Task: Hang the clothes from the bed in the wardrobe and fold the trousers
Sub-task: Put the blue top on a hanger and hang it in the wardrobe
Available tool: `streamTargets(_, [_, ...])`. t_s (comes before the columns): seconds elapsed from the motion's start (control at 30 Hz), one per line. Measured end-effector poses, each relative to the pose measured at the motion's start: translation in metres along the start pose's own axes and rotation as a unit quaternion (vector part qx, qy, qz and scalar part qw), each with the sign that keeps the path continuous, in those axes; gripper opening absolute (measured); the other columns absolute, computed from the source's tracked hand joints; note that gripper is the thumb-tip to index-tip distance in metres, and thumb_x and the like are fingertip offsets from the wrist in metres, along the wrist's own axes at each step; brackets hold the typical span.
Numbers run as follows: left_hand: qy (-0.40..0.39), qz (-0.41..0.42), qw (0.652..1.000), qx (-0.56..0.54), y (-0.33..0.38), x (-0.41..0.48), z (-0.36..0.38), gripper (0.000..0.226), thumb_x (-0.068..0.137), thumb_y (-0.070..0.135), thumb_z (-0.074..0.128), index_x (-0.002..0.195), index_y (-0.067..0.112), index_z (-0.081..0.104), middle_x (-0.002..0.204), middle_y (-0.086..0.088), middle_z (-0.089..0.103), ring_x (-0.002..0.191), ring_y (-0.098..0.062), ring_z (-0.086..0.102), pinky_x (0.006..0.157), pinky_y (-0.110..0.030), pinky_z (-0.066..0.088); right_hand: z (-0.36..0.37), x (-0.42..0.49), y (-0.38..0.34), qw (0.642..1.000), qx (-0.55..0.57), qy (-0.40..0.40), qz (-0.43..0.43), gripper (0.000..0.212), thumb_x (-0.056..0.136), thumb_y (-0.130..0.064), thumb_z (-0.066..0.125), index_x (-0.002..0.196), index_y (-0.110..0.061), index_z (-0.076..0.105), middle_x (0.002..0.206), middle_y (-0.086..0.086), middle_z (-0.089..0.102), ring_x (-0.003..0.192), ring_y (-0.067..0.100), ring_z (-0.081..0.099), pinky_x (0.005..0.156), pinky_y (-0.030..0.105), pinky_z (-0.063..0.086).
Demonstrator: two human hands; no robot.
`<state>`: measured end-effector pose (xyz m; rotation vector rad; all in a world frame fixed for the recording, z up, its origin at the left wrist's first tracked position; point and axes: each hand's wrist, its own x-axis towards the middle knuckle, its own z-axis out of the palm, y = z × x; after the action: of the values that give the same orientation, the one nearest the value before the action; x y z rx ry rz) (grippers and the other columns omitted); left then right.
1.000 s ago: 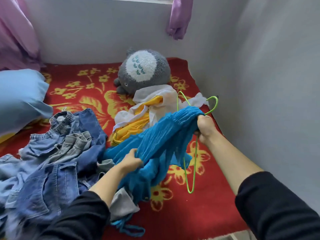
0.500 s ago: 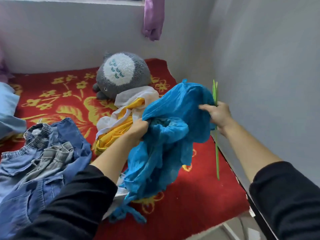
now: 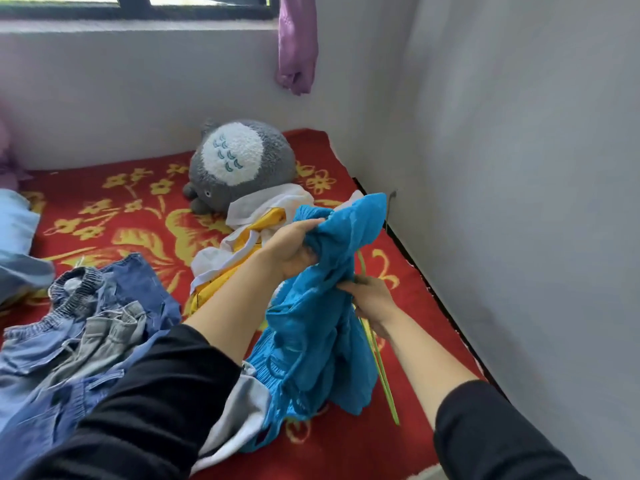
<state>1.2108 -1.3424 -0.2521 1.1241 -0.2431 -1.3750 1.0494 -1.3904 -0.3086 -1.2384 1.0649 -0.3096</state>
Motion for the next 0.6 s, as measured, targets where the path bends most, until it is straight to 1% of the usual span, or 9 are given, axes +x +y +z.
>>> streamTargets(0.07, [0.032, 0.016, 0.998, 0.051, 0.002, -0.007, -0.014, 0.015, 0.095, 0.023, 0.053, 0.099, 0.015, 0.065, 0.091, -0.003, 0.071, 0.077, -0.013, 0.07, 0.063, -0.026, 0.055, 0.001, 0.006, -0.009, 0.999, 0.042, 0.021, -0.004, 0.016, 0.087, -0.008, 0.062, 0.1, 0.002, 0.067, 0.072, 0.008, 0.063, 0.052, 0.011, 0.054, 0.043, 0.021, 0.039])
streamTargets(0.13, [0.104, 0.024, 0.981, 0.16, -0.005, -0.014, -0.039, 0.013, 0.093, 0.022, 0.052, 0.099, 0.022, 0.064, 0.109, -0.002, 0.066, 0.1, -0.015, 0.062, 0.08, -0.03, 0.052, -0.001, 0.013, -0.02, 0.995, 0.093, 0.032, 0.003, 0.008, 0.089, -0.011, 0.061, 0.093, -0.004, 0.063, 0.065, 0.004, 0.061, 0.047, 0.011, 0.052, 0.04, 0.022, 0.039])
streamTargets(0.23, [0.111, 0.004, 0.957, 0.267, -0.033, -0.034, -0.072, 0.052, 0.079, -0.004, 0.042, 0.118, 0.023, 0.062, 0.131, 0.0, 0.057, 0.122, -0.016, 0.05, 0.104, -0.042, 0.043, -0.003, 0.021, -0.03, 0.995, 0.094, 0.042, -0.002, 0.014, 0.089, -0.012, 0.061, 0.08, -0.013, 0.05, 0.052, -0.002, 0.048, 0.031, 0.003, 0.033, 0.03, 0.016, 0.018])
streamTargets(0.3, [0.061, 0.014, 0.952, 0.3, -0.054, -0.043, -0.076, 0.068, 0.07, -0.016, 0.039, 0.122, 0.02, 0.062, 0.125, -0.005, 0.063, 0.112, -0.016, 0.057, 0.096, -0.04, 0.049, -0.003, 0.024, -0.031, 0.996, 0.084, 0.041, -0.003, 0.016, 0.089, -0.012, 0.061, 0.078, -0.014, 0.048, 0.06, 0.003, 0.046, 0.031, 0.003, 0.03, 0.03, 0.016, 0.015])
streamTargets(0.37, [0.034, 0.046, 0.937, 0.343, -0.068, -0.046, -0.073, 0.065, 0.071, -0.018, 0.047, 0.122, 0.019, 0.062, 0.117, -0.005, 0.067, 0.102, -0.016, 0.059, 0.081, -0.026, 0.048, -0.002, 0.025, -0.031, 0.996, 0.085, 0.041, 0.001, 0.019, 0.089, -0.012, 0.061, 0.077, -0.015, 0.047, 0.061, 0.003, 0.043, 0.031, 0.004, 0.028, 0.031, 0.016, 0.015])
streamTargets(0.43, [0.064, 0.118, 0.886, 0.444, -0.073, -0.044, -0.069, 0.051, 0.075, -0.008, 0.061, 0.119, 0.018, 0.063, 0.118, 0.001, 0.064, 0.108, -0.012, 0.056, 0.087, -0.015, 0.041, -0.002, 0.023, -0.033, 0.996, 0.083, 0.039, 0.002, 0.02, 0.089, -0.012, 0.06, 0.075, -0.015, 0.046, 0.06, 0.002, 0.041, 0.031, 0.004, 0.027, 0.031, 0.017, 0.015])
streamTargets(0.5, [0.112, 0.186, 0.853, 0.474, -0.066, -0.041, -0.064, 0.034, 0.078, -0.001, 0.064, 0.109, 0.013, 0.069, 0.115, -0.002, 0.066, 0.109, -0.016, 0.058, 0.095, -0.023, 0.043, -0.006, 0.022, -0.039, 0.997, 0.064, 0.035, -0.002, 0.02, 0.089, -0.013, 0.06, 0.075, -0.016, 0.046, 0.061, 0.001, 0.039, 0.032, 0.004, 0.026, 0.031, 0.016, 0.015])
streamTargets(0.57, [0.122, 0.229, 0.869, 0.422, -0.047, -0.044, -0.053, 0.032, 0.08, -0.004, 0.058, 0.106, 0.01, 0.07, 0.111, -0.008, 0.068, 0.103, -0.02, 0.063, 0.093, -0.037, 0.051, -0.011, 0.02, -0.052, 0.999, 0.03, 0.038, -0.012, 0.022, 0.087, -0.014, 0.06, 0.071, -0.017, 0.045, 0.058, 0.0, 0.039, 0.035, 0.006, 0.027, 0.034, 0.015, 0.014])
streamTargets(0.6, [0.113, 0.254, 0.875, 0.397, -0.033, -0.047, -0.044, 0.037, 0.079, -0.008, 0.054, 0.107, 0.012, 0.07, 0.113, -0.009, 0.067, 0.102, -0.014, 0.063, 0.091, -0.034, 0.053, -0.013, 0.018, -0.062, 0.999, 0.015, 0.042, -0.021, 0.022, 0.086, -0.015, 0.06, 0.069, -0.017, 0.046, 0.055, -0.002, 0.039, 0.036, 0.007, 0.028, 0.035, 0.015, 0.015])
